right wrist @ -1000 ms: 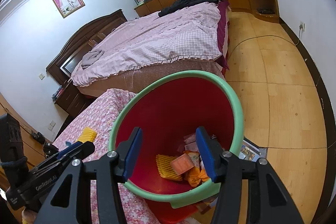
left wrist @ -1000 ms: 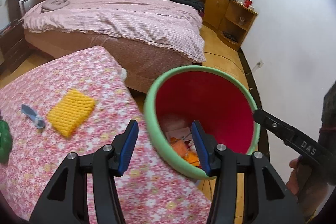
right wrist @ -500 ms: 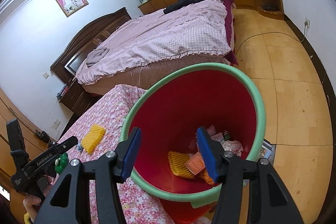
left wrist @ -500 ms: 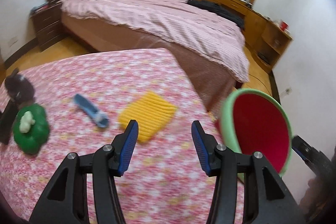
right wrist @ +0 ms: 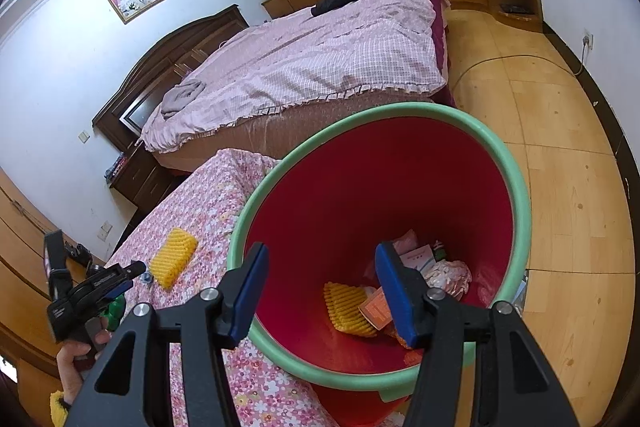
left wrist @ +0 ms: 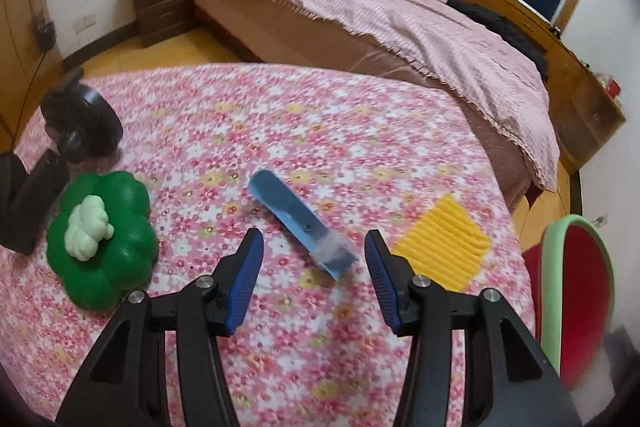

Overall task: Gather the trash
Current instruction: 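Move both open tools back over the bed toward the blue brush, then grasp the yellow foam net with the right tool while the left tool grasps the blue brush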

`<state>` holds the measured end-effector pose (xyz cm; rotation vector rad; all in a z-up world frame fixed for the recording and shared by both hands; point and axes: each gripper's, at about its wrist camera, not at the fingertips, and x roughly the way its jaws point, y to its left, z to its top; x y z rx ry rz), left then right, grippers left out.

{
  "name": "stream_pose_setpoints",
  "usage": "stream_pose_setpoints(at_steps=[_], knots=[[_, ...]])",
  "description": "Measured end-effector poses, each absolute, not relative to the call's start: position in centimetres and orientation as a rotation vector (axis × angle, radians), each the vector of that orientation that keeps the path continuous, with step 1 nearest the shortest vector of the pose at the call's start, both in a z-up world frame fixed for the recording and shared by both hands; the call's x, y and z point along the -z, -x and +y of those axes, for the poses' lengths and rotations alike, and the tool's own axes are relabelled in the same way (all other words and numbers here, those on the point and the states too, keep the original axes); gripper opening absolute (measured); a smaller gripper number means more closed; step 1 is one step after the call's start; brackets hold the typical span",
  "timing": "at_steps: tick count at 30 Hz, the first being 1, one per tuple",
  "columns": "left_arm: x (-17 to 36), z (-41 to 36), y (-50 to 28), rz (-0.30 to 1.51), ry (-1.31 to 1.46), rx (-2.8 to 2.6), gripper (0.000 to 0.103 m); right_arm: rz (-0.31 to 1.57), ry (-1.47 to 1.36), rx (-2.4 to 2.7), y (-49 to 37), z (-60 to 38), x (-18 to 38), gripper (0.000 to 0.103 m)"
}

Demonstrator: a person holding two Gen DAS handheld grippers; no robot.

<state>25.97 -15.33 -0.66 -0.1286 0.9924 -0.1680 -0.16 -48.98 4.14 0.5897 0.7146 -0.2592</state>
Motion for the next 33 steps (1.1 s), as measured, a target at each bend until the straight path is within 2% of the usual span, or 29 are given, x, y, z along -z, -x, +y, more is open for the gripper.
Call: stream_pose_setpoints(at_steps=[6, 8, 10, 13, 33], knots=[[1.7, -15.3, -26.9, 1.01, 0.142, 0.165, 0.052, 0.723, -0.578, 0.26, -0.1, -48.6, -4.2, 0.059], [1.7, -15.2, -26.8, 1.0, 0.136, 0.166, 0.045, 0.724, -0.573, 0.26, -0.1, -48.6, -4.3, 0.059], [1.8, -15.4, -26.7, 0.993, 0.113, 0.173, 0.032, 0.725, -0.565, 0.259, -0.2, -48.3, -4.5, 0.059], [1.8, -15.6, -26.3, 0.993, 0.103, 0.206, 0.02, 0.726, -0.555, 0.255, -0.5, -48.0, -4.7, 0.059], [-1.2, -8.8, -21.5, 0.835, 0.112, 0.146, 0.02, 0.757, -0.44, 0.087, -7.3, -39.0, -5.8, 0.059]])
